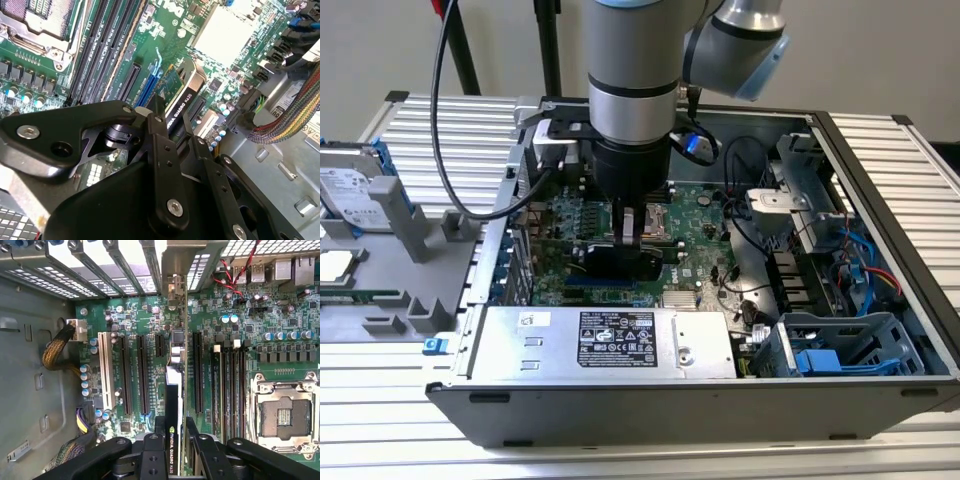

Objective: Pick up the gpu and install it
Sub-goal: 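Insert the gpu into the slot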

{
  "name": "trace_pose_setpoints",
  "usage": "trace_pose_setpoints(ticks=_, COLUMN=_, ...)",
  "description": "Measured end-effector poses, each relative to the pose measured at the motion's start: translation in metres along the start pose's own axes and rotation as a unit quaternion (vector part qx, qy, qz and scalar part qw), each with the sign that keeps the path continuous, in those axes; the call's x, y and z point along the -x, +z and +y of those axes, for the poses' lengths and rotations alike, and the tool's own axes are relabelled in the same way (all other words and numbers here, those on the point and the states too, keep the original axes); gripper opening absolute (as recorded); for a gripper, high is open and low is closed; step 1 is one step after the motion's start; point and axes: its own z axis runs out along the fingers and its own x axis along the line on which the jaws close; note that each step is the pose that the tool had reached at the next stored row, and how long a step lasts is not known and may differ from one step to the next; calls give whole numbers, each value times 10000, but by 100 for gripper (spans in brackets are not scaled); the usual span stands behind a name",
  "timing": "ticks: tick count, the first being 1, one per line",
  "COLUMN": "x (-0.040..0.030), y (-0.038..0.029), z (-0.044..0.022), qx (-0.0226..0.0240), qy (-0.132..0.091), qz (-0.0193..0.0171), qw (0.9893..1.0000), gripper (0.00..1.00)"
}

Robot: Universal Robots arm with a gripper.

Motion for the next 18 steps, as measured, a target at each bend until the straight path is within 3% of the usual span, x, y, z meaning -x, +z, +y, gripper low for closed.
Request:
trace_pose_setpoints(ticks=4, x=8, y=6, z=8, qx=-24, qy=-46, qz=-4, qw=10000, gripper=0)
trace_pose_setpoints(ticks=18, x=6, y=5, z=82, qx=-26, qy=-91, qz=-5, qw=10000, gripper=0)
